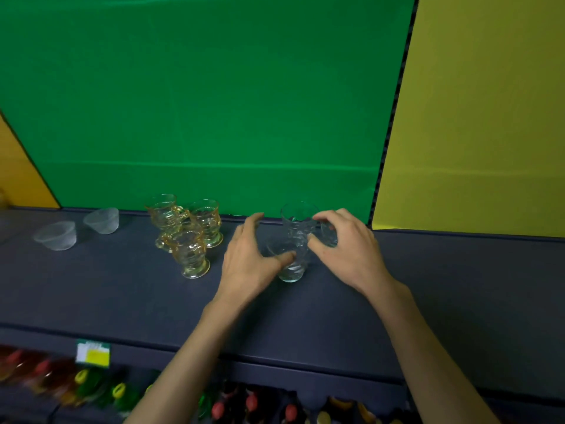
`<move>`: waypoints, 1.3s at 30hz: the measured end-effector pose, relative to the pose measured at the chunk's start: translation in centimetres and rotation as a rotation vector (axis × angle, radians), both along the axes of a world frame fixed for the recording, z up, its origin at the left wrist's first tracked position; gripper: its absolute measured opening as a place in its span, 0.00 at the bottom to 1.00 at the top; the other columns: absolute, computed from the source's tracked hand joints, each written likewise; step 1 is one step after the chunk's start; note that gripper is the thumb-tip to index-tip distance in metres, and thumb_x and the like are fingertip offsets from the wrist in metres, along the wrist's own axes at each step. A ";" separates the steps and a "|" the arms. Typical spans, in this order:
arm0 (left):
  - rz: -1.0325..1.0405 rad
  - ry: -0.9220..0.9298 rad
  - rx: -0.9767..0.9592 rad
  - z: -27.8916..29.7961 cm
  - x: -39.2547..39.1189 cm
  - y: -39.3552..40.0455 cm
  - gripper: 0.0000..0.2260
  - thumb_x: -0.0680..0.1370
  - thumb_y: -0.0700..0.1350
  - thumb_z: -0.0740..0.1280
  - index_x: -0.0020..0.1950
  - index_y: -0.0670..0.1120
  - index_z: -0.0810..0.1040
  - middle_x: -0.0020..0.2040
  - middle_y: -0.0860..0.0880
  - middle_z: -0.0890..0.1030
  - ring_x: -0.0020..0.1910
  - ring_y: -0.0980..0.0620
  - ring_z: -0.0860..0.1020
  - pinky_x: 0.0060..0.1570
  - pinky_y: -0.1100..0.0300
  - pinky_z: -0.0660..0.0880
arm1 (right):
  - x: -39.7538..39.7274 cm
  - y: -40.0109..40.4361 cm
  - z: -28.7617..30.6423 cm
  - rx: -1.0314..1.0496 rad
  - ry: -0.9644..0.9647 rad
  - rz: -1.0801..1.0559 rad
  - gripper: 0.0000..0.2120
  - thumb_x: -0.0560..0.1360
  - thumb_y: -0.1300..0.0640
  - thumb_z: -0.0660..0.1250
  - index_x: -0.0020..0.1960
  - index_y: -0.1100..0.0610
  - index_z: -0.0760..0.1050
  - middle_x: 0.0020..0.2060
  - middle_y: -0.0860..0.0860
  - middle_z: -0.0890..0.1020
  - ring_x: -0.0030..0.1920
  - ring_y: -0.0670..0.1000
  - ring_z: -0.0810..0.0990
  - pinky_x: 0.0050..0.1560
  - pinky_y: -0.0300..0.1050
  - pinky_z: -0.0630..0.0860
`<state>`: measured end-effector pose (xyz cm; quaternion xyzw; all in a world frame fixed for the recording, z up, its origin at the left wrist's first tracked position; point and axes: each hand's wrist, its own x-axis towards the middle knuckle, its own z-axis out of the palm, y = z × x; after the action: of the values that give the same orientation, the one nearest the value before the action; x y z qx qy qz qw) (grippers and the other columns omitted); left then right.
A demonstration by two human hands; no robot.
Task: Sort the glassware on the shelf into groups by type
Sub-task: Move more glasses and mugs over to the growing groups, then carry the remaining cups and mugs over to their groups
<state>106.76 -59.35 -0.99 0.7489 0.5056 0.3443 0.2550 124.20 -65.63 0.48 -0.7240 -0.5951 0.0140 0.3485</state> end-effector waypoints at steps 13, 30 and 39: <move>0.137 0.448 0.390 5.6 -16.0 0.8 0.20 0.77 0.59 0.61 0.66 0.54 0.77 0.65 0.53 0.79 0.62 0.46 0.76 0.52 0.50 0.74 | -14.7 4.1 2.6 0.014 -0.158 0.211 0.18 0.77 0.43 0.65 0.65 0.48 0.75 0.59 0.47 0.77 0.61 0.51 0.73 0.59 0.48 0.69; 0.344 0.623 0.283 3.3 -47.0 1.7 0.23 0.79 0.61 0.60 0.71 0.56 0.72 0.70 0.53 0.74 0.67 0.48 0.72 0.60 0.50 0.72 | -46.2 9.1 2.2 -0.030 -0.321 0.450 0.21 0.80 0.41 0.60 0.69 0.48 0.71 0.66 0.47 0.75 0.66 0.53 0.72 0.61 0.52 0.69; 0.471 0.684 0.229 2.5 -59.9 3.5 0.25 0.79 0.62 0.58 0.73 0.54 0.70 0.71 0.50 0.73 0.67 0.46 0.72 0.60 0.49 0.72 | -59.1 13.2 1.7 -0.050 -0.356 0.565 0.20 0.79 0.41 0.61 0.68 0.48 0.72 0.63 0.48 0.76 0.63 0.53 0.74 0.60 0.52 0.71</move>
<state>46.85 -55.90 1.55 0.7074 0.6767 0.1791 -0.0979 65.08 -52.44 2.14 -0.5299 -0.8232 -0.0021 0.2038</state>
